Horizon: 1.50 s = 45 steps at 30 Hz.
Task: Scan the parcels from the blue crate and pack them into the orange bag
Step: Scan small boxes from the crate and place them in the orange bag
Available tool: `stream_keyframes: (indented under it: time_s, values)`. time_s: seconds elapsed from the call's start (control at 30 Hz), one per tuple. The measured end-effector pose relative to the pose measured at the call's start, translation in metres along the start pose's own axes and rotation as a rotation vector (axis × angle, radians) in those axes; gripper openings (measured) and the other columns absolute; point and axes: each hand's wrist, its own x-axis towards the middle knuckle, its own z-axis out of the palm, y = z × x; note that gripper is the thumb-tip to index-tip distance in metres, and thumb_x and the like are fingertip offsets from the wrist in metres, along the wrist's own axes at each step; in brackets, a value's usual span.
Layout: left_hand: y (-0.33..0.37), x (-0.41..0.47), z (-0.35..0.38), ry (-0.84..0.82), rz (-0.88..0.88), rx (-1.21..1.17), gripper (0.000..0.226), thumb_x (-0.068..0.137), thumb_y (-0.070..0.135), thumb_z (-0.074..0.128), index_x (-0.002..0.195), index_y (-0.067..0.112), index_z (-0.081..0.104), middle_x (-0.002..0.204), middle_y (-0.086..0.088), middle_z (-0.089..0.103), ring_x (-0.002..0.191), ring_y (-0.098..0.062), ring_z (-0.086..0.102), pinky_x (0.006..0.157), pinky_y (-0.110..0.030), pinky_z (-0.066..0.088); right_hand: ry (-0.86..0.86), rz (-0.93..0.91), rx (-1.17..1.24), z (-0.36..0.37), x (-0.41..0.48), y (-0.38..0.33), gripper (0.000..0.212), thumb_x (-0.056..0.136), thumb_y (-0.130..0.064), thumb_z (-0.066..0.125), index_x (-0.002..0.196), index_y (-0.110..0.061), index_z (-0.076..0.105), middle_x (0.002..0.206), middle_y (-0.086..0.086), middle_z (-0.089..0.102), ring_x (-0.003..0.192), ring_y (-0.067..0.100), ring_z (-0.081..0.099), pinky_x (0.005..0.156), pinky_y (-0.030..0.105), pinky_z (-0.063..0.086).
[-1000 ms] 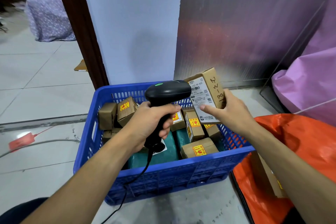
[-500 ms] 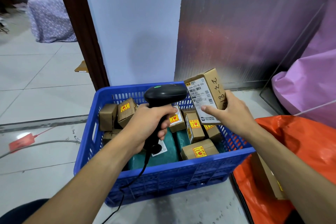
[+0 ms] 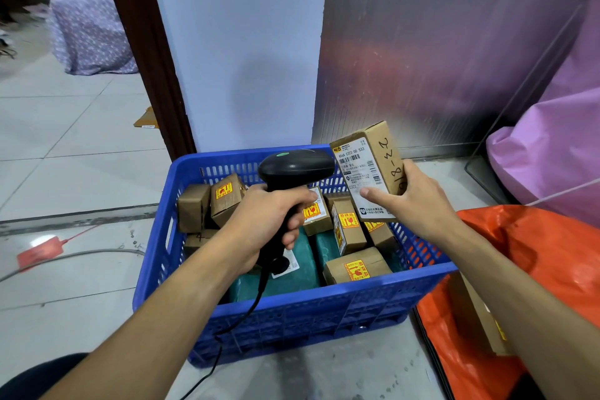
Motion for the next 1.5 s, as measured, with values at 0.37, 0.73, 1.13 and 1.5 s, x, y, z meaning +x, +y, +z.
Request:
stream_keyframes:
  time_s: [0.37, 0.73, 1.13, 1.5]
  values:
    - [0.006, 0.003, 0.008, 0.032, 0.106, 0.023, 0.024, 0.095, 0.027, 0.072, 0.082, 0.006, 0.072, 0.059, -0.010, 0.057, 0.046, -0.021, 0.047, 0.052, -0.032, 0.044, 0.024, 0.023, -0.037, -0.002, 0.000, 0.000, 0.063, 0.079, -0.067, 0.071, 0.123, -0.028, 0.049, 0.118, -0.008, 0.065, 0.102, 0.014, 0.064, 0.084, 0.042, 0.061]
    - [0.008, 0.047, 0.035, 0.038, 0.135, -0.016, 0.030, 0.087, 0.033, 0.074, 0.085, 0.003, 0.072, 0.065, -0.012, 0.063, 0.050, -0.023, 0.053, 0.059, -0.036, 0.043, 0.052, 0.124, 0.228, -0.049, -0.020, 0.004, 0.067, 0.078, -0.068, 0.071, 0.131, -0.034, 0.049, 0.120, -0.013, 0.066, 0.107, 0.010, 0.065, 0.091, 0.041, 0.059]
    - [-0.028, 0.080, 0.086, -0.044, -0.009, 0.067, 0.064, 0.080, 0.064, 0.080, 0.114, 0.009, 0.075, 0.105, -0.020, 0.077, 0.088, -0.036, 0.074, 0.096, -0.065, 0.053, -0.061, 0.167, 0.344, -0.063, -0.020, 0.017, 0.080, 0.082, -0.057, 0.077, 0.142, -0.022, 0.037, 0.129, -0.003, 0.059, 0.110, 0.017, 0.061, 0.088, 0.041, 0.058]
    - [-0.040, 0.073, 0.141, -0.150, -0.026, 0.102, 0.075, 0.058, 0.062, 0.082, 0.118, 0.017, 0.074, 0.097, -0.003, 0.080, 0.056, -0.021, 0.069, 0.056, -0.031, 0.057, 0.005, 0.293, 0.508, -0.115, -0.046, 0.106, 0.044, 0.089, -0.028, 0.079, 0.123, -0.015, 0.056, 0.102, -0.001, 0.072, 0.085, 0.013, 0.076, 0.071, 0.039, 0.065]
